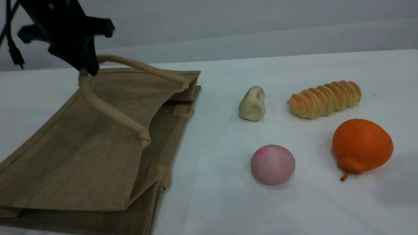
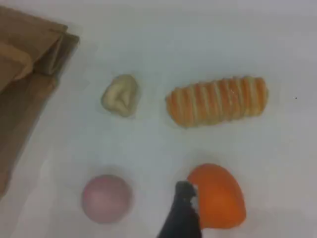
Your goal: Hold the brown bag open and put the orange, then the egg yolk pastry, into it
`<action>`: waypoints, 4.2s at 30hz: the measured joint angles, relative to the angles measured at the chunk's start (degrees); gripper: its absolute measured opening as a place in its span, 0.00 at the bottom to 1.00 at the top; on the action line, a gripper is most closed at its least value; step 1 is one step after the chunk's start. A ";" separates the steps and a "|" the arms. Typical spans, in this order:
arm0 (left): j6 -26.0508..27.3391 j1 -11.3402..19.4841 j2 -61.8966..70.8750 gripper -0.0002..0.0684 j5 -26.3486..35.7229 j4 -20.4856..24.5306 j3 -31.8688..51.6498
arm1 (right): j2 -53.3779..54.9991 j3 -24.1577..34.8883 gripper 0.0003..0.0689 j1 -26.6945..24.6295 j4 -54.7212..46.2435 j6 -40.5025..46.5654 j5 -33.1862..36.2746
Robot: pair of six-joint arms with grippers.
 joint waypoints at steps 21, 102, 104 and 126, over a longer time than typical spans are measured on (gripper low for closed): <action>11.91 0.00 -8.36 0.13 18.66 -8.83 -15.92 | 0.57 0.00 0.82 0.00 3.47 -0.33 -1.70; 34.29 0.00 -8.74 0.13 21.95 -21.29 -31.29 | 49.56 -8.52 0.81 -0.05 3.42 -10.59 -3.31; 34.23 0.00 -8.74 0.13 21.95 -21.29 -31.29 | 49.78 -8.52 0.76 -0.05 2.15 -10.59 -3.25; 34.23 0.00 -8.74 0.13 21.95 -21.16 -31.29 | 38.56 -12.25 0.03 -0.05 -0.93 -8.97 8.33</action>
